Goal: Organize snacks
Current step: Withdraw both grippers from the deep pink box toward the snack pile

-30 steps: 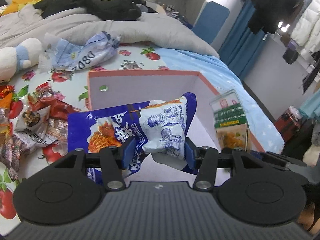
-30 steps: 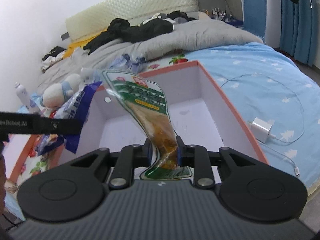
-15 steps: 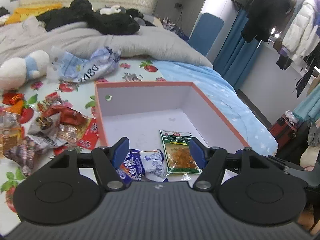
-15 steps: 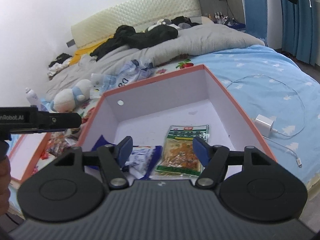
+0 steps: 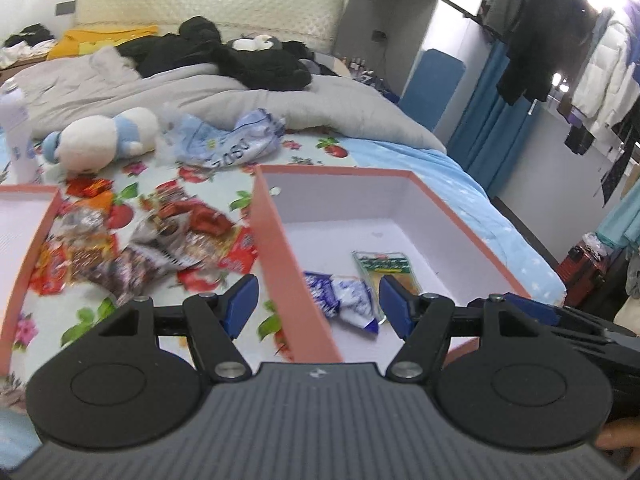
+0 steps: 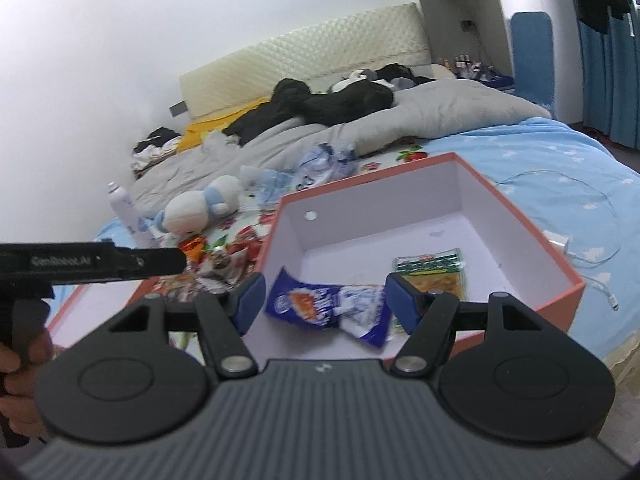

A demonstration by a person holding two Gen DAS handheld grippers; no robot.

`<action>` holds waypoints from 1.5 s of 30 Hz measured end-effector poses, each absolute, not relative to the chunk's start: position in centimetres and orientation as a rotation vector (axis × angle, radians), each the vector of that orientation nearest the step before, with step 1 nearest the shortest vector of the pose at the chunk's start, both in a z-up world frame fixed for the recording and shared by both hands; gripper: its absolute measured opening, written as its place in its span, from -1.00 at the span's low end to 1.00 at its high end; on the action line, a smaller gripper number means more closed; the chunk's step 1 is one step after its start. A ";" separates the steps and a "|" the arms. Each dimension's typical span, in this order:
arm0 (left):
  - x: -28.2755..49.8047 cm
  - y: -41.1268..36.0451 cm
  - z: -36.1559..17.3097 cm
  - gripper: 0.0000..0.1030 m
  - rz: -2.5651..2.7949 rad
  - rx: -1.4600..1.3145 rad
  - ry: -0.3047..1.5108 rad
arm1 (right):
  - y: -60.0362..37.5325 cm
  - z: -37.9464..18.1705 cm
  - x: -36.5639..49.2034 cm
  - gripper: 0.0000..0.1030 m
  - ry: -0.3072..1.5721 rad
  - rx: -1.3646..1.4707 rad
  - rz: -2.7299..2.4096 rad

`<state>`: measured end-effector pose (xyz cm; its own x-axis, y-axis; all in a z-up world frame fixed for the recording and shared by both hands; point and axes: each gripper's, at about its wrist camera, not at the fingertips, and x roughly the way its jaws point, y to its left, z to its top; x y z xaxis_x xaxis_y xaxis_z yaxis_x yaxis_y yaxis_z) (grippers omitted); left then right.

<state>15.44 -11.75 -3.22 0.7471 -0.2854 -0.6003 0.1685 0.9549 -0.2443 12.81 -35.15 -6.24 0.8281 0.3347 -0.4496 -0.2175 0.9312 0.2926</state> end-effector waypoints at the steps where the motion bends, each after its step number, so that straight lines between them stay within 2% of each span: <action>1: 14.9 -11.2 -3.3 0.39 -0.239 -0.183 0.681 | -34.9 -6.2 12.6 0.34 0.517 0.231 0.302; 13: 8.9 -5.9 -3.2 0.39 -0.126 -0.240 0.646 | -30.7 -5.7 9.6 0.34 0.521 0.213 0.392; 28: 4.0 -2.7 -3.6 0.39 -0.052 -0.275 0.657 | -27.8 -5.6 6.1 0.34 0.576 0.197 0.458; 38: 4.9 -1.2 -5.0 0.41 -0.020 -0.271 0.653 | -25.9 -6.0 7.4 0.34 0.601 0.202 0.466; 45: 8.1 -0.4 -7.7 0.43 0.004 -0.137 0.688 | -23.7 -6.6 11.6 0.34 0.615 0.192 0.508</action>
